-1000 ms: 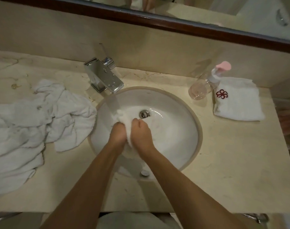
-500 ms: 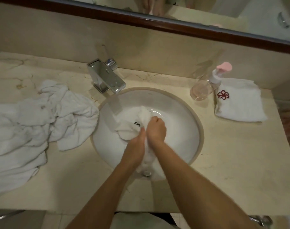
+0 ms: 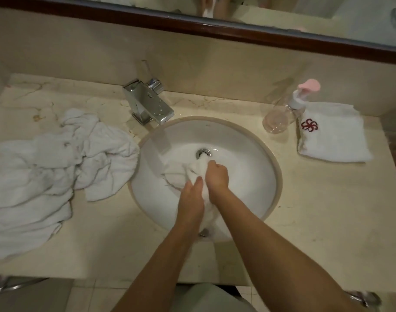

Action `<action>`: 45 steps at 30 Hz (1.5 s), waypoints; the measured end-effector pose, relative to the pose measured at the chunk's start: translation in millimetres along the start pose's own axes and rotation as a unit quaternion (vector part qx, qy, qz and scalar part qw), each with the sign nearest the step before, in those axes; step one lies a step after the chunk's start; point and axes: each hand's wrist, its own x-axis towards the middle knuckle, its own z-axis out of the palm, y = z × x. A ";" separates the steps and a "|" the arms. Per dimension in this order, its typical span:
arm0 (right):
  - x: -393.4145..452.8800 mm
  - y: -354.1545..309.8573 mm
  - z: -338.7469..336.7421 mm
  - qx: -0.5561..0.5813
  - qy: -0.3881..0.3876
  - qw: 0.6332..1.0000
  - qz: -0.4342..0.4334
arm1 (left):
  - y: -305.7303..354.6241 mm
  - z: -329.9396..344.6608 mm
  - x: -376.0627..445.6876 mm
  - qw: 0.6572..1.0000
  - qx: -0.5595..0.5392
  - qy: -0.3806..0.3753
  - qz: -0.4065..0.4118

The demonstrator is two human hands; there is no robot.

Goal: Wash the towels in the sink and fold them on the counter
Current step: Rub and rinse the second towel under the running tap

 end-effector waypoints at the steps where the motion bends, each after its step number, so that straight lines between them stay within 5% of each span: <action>1: -4.9 -0.6 -1.8 0.001 -0.047 0.999 -0.005 | 3.7 -1.4 1.7 1.000 -0.008 0.021 0.007; 5: -39.3 -0.3 3.0 -0.093 -0.071 0.982 -0.148 | 36.8 -19.9 23.6 0.998 0.016 0.058 0.016; 8: -13.3 -18.6 8.9 -0.079 -0.006 0.995 -0.061 | 37.7 -7.5 0.0 0.986 0.115 -0.011 0.117; 10: 4.4 -24.8 8.7 0.029 -0.064 0.997 0.009 | 30.3 -8.0 -4.1 0.977 0.136 -0.012 0.162; 12: -9.4 -16.6 9.9 0.057 -0.122 0.991 0.009 | 29.9 -21.4 21.2 0.989 0.064 0.053 0.121; 14: -45.4 -2.6 12.9 -0.025 -0.161 0.982 -0.091 | 35.4 -33.0 37.2 0.998 -0.012 0.052 0.033; 16: -58.9 4.4 13.7 -0.055 -0.091 0.981 -0.163 | 33.4 -30.8 29.7 1.000 0.022 0.002 0.016; 19: -23.3 -11.7 7.2 -0.054 0.048 0.993 -0.091 | 22.4 -26.3 -3.1 0.983 0.147 -0.023 0.107; 22: 22.6 -3.6 -20.1 0.081 -0.057 0.995 0.010 | 12.8 -36.9 -10.8 0.968 0.196 -0.059 0.147; 25: 12.4 23.2 -64.6 0.244 -0.124 0.962 -0.004 | 15.5 -56.8 9.2 0.993 -0.090 -0.072 0.018; 27: 0.7 45.6 -83.5 0.293 -0.134 0.945 0.049 | 11.4 -74.3 21.3 0.953 -0.262 -0.121 -0.090; 33: -37.4 87.4 -76.3 0.299 -0.107 0.942 0.103 | 9.8 -78.9 27.7 0.909 -0.319 -0.237 -0.129; 36: -42.4 55.7 -57.0 0.176 -0.153 0.970 0.061 | 17.2 -57.4 31.4 0.927 -0.286 -0.182 -0.158; 38: -49.9 41.1 -42.4 -0.009 -0.148 0.982 -0.121 | 27.3 -41.4 33.7 0.970 -0.179 -0.112 -0.120; 40: -57.5 31.5 -31.0 -0.094 -0.148 0.953 -0.246 | 32.7 -25.9 29.1 0.998 -0.024 -0.031 -0.050; 42: -41.7 16.6 -25.1 -0.084 -0.091 0.960 -0.252 | 31.2 -18.9 12.8 0.986 0.153 -0.038 0.057; 45: -19.3 3.6 -18.8 -0.041 -0.067 0.984 -0.160 | 26.0 -22.8 10.1 0.920 0.339 -0.079 0.181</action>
